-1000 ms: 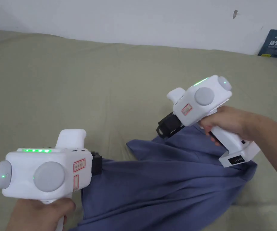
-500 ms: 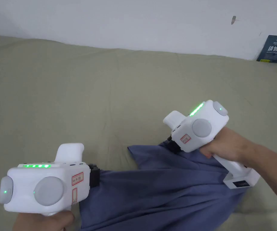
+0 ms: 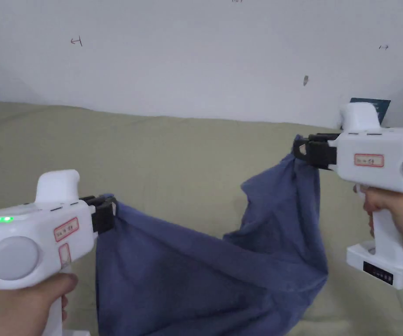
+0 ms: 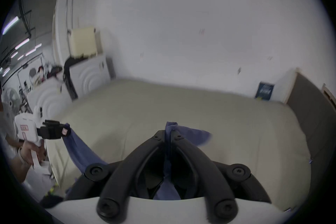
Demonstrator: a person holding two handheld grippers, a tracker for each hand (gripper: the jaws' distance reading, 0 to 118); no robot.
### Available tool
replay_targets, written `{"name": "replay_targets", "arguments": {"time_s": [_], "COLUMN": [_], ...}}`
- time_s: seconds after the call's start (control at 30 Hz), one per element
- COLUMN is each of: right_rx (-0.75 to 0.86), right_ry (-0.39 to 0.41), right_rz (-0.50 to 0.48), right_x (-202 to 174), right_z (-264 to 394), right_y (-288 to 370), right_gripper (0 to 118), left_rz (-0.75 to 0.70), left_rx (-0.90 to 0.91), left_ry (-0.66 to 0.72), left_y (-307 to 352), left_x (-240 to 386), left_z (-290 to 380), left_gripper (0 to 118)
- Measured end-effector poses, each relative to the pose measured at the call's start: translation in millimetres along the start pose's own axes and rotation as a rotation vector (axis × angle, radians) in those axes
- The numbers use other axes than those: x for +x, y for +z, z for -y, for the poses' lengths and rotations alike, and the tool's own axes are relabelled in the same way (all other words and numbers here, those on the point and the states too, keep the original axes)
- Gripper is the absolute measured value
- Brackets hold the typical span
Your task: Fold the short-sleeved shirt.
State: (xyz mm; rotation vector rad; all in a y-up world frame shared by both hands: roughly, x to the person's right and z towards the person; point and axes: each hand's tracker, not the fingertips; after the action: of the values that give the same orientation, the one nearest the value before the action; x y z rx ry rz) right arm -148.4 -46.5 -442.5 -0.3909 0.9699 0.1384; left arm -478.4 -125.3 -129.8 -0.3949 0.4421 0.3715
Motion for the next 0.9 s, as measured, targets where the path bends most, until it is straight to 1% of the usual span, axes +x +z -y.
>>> {"name": "replay_targets", "arguments": {"time_s": [0.03,0.1,0.17,0.2,0.3,0.33,0.37,0.5,0.57,0.63,0.67,0.77,0.8,0.9], "right_rx": [0.049,0.129,0.197,0.228,0.305,0.328,0.359,0.41,0.428,0.449,0.466,0.493,0.49,0.493], "right_ry": [-0.008,-0.038,-0.03,-0.018,-0.02,-0.025,-0.029,-0.056,-0.07,-0.063,-0.056,-0.04,-0.042,-0.057], "right_rz": [0.025,0.026,0.043,0.069,0.097,0.129,0.15,0.15,0.165,0.181,0.186,0.212,0.216,0.22], "right_x": [0.7,6.8,7.1,2.8,2.9,11.1,11.6,18.8,24.2,23.4,24.0,26.9,29.5,40.1], "right_z": [-14.7,-47.6,-78.7,-95.0,-143.1,-157.9,-171.8,-225.4,-244.4,-252.0,-258.4,-270.6,-274.4,-275.1], "right_y": [16.6,44.1,70.4,82.4,113.6,117.3,125.4,142.4,143.9,144.4,144.2,140.9,138.8,130.8], "right_gripper": [6,6,6,6,6,6,6,6,6,6,6,6,6,6], "left_rz": [0.008,0.004,-0.024,-0.044,-0.091,-0.086,-0.103,-0.166,-0.172,-0.181,-0.199,-0.241,-0.252,-0.241], "left_rx": [0.054,0.117,0.185,0.215,0.359,0.392,0.417,0.529,0.549,0.578,0.591,0.604,0.6,0.578], "left_ry": [-0.009,-0.034,-0.077,-0.091,-0.091,-0.093,-0.091,-0.111,-0.108,-0.11,-0.112,-0.145,-0.161,-0.154], "left_y": [10.5,29.3,44.4,50.8,75.2,83.6,92.8,110.9,105.2,102.3,90.4,74.5,74.4,55.8], "left_x": [3.2,11.7,18.7,21.2,23.3,23.9,24.9,30.4,25.2,26.5,17.3,17.3,27.9,22.6], "left_z": [-15.1,-52.9,-90.2,-105.1,-162.8,-179.6,-198.4,-255.1,-278.7,-297.8,-310.7,-334.4,-333.3,-339.7], "left_gripper": [5,5,5,5,5,5,5,5,5,5,5,5,5,5]}}
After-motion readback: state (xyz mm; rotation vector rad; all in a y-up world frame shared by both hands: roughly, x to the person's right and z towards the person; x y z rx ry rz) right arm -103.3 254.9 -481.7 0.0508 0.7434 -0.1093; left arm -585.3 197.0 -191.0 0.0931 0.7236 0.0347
